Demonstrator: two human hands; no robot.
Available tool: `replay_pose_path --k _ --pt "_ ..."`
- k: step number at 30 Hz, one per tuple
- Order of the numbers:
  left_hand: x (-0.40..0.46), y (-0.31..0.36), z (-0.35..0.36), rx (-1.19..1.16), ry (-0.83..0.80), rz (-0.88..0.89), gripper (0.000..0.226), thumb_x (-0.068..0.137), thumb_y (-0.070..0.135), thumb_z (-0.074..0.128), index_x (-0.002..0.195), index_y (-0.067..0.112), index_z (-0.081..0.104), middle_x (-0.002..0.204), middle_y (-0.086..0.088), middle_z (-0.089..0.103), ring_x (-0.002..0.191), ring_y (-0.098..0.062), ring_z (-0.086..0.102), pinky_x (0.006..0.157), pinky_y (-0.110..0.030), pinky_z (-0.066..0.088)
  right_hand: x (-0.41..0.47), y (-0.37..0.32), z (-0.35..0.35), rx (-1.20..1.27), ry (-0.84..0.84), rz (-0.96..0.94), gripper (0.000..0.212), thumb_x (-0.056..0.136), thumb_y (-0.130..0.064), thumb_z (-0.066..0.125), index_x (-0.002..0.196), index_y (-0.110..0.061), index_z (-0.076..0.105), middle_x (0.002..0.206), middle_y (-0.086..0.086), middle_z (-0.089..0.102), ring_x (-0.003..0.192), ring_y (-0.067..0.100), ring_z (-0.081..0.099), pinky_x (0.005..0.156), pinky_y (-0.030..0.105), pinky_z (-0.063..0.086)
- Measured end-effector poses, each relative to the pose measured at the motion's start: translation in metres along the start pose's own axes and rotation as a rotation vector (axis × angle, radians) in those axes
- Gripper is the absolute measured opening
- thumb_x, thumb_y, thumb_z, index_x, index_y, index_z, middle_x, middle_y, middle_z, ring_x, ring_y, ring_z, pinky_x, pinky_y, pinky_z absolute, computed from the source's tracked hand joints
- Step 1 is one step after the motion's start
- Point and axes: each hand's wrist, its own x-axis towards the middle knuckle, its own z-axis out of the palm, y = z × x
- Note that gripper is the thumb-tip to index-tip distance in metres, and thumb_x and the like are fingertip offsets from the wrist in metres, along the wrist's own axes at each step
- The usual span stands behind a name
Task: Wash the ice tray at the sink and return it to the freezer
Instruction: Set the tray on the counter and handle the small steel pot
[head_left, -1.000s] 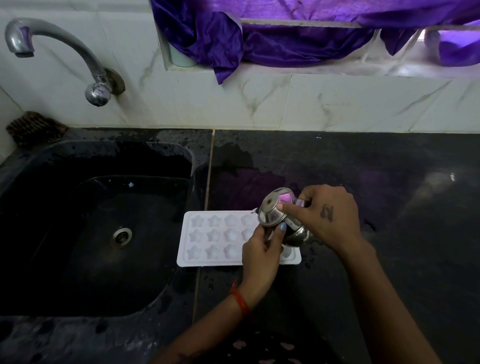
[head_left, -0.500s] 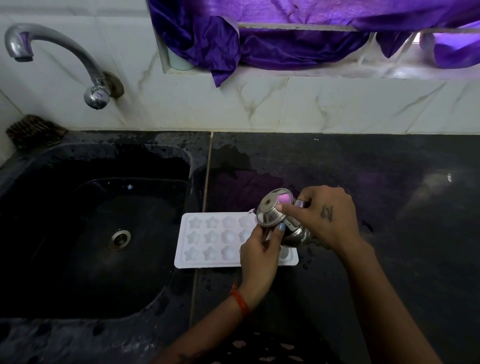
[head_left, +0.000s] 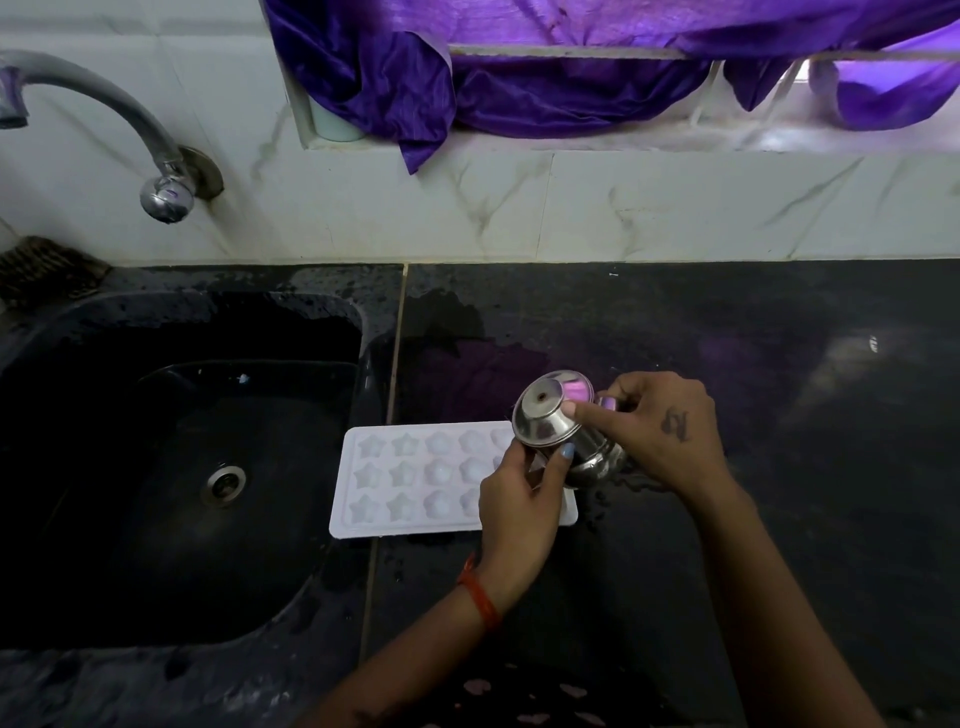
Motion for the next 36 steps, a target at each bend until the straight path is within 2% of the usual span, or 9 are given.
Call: replay_pose_path --k 7,10,12,15,19,22,29,33,36 --pt "-0.002 -0.001 0.011 -0.101 -0.035 -0.027 0.03 0.092 0.035 0.056 0.116 0.019 0.063 0.095 0.011 0.071 0.093 -0.006 0.067 0.086 -0.026 0.053 -0.002 0.001 -0.006 -0.123 -0.004 -0.04 0.044 0.071 -0.055 0.069 0.059 -0.013 0.063 0.056 0.001 0.064 0.055 0.015 0.06 0.057 0.03 0.047" --pt "-0.003 -0.002 0.016 -0.108 -0.034 -0.035 0.022 0.093 0.035 0.055 0.109 0.023 0.063 0.09 0.011 0.071 0.09 -0.006 0.067 0.086 -0.03 0.054 -0.002 0.0 -0.008 -0.167 -0.007 -0.06 0.044 0.073 -0.055 0.067 0.061 -0.012 0.065 0.059 0.001 0.064 0.057 0.016 0.06 0.058 0.029 0.047" --pt "-0.004 -0.001 0.018 -0.119 -0.038 -0.043 0.014 0.093 0.034 0.054 0.105 0.028 0.061 0.084 0.012 0.07 0.086 -0.006 0.068 0.083 -0.028 0.054 -0.001 0.0 -0.008 -0.206 -0.015 -0.07 0.043 0.075 -0.054 0.067 0.062 -0.013 0.064 0.059 0.0 0.063 0.058 0.015 0.059 0.057 0.027 0.045" --pt "-0.004 0.0 0.021 -0.159 -0.049 -0.06 0.018 0.094 0.032 0.054 0.108 0.025 0.061 0.091 0.013 0.071 0.091 -0.005 0.068 0.084 -0.021 0.053 0.0 -0.001 -0.01 -0.236 -0.033 -0.08 0.04 0.076 -0.055 0.066 0.06 -0.018 0.06 0.058 -0.003 0.061 0.058 0.013 0.057 0.055 0.023 0.041" --pt "-0.004 0.0 0.024 -0.181 -0.044 -0.076 0.022 0.094 0.033 0.053 0.11 0.022 0.061 0.095 0.011 0.071 0.09 0.0 0.067 0.083 -0.02 0.053 0.0 -0.004 -0.013 -0.272 -0.049 -0.089 0.038 0.077 -0.054 0.065 0.057 -0.025 0.053 0.056 -0.006 0.055 0.057 0.011 0.053 0.05 0.018 0.033" --pt "-0.004 0.0 0.026 -0.205 -0.039 -0.094 0.024 0.094 0.032 0.052 0.113 0.019 0.061 0.098 0.009 0.071 0.089 0.0 0.067 0.083 -0.021 0.053 0.002 -0.004 -0.013 -0.283 -0.051 -0.093 0.038 0.077 -0.054 0.065 0.059 -0.024 0.054 0.057 -0.006 0.055 0.059 0.012 0.055 0.051 0.017 0.033" --pt "-0.004 0.001 0.027 -0.185 0.002 -0.091 0.027 0.093 0.034 0.053 0.114 0.018 0.062 0.098 0.011 0.071 0.093 -0.001 0.067 0.088 -0.025 0.053 0.003 0.001 -0.012 -0.25 -0.043 -0.111 0.039 0.077 -0.054 0.065 0.061 -0.019 0.06 0.056 -0.006 0.057 0.056 0.011 0.055 0.052 0.019 0.036" --pt "-0.003 0.0 0.027 -0.116 0.022 -0.058 0.024 0.092 0.037 0.055 0.112 0.025 0.062 0.088 0.014 0.071 0.088 -0.005 0.068 0.084 -0.026 0.054 0.004 0.009 -0.013 -0.156 -0.04 -0.093 0.039 0.075 -0.052 0.068 0.059 -0.017 0.062 0.056 -0.004 0.061 0.055 0.012 0.058 0.052 0.023 0.041" --pt "-0.001 0.0 0.027 -0.057 0.032 -0.043 0.028 0.09 0.039 0.057 0.116 0.028 0.061 0.085 0.018 0.07 0.086 -0.001 0.067 0.076 -0.014 0.05 0.004 0.019 -0.013 -0.034 -0.042 -0.038 0.039 0.072 -0.052 0.071 0.055 -0.019 0.061 0.054 -0.003 0.062 0.055 0.014 0.061 0.056 0.032 0.049"
